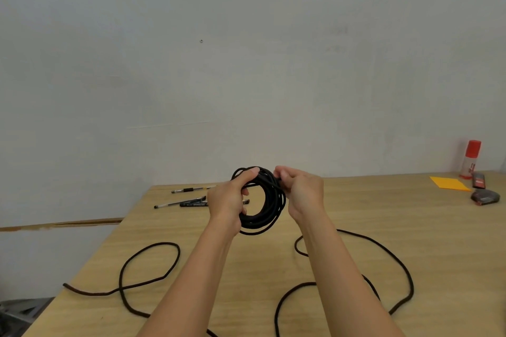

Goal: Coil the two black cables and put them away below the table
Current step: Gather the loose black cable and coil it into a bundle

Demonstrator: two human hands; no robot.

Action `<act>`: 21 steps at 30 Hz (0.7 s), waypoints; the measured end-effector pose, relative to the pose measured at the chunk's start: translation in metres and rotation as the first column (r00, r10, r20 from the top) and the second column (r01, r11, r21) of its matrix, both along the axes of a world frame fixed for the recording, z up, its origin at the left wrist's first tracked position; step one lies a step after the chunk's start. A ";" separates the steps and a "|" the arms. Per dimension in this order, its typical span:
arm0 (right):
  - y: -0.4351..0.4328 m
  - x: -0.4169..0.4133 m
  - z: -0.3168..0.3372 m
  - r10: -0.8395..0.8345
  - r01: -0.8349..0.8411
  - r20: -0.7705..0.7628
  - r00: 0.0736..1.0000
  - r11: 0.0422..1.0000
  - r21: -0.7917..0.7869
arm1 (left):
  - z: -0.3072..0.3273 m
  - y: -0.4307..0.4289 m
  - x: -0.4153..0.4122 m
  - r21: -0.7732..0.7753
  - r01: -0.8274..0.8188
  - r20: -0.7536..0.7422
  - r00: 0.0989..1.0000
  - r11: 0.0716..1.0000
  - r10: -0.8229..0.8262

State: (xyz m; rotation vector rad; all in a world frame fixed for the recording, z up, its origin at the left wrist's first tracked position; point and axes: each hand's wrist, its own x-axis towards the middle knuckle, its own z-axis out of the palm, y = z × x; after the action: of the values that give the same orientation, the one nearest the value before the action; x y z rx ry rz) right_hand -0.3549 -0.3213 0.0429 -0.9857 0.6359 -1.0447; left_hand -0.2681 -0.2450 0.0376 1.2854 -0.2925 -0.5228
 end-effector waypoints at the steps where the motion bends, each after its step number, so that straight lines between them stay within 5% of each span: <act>1: -0.001 -0.001 0.001 -0.032 0.031 -0.027 0.999 0.999 -0.036 | 0.000 0.000 -0.001 0.003 -0.005 0.010 1.000 1.000 0.005; 5: -0.006 -0.007 0.004 -0.085 0.070 -0.083 0.993 0.983 -0.170 | -0.003 0.002 -0.001 0.012 0.007 0.059 0.998 1.000 -0.008; 11: -0.007 -0.011 0.006 -0.144 0.136 -0.059 0.988 0.983 -0.124 | -0.014 0.002 0.001 0.051 -0.009 0.175 0.985 0.999 0.000; 21: 0.003 0.001 -0.011 0.071 -0.109 -0.151 0.986 0.960 -0.259 | -0.007 -0.004 0.009 -0.009 -0.235 0.058 0.970 0.972 0.235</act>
State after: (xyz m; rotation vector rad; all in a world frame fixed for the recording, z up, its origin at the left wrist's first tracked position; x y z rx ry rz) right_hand -0.3539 -0.3182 0.0315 -1.3218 0.5679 -1.0025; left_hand -0.2587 -0.2494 0.0307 1.3141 -0.1857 -0.2830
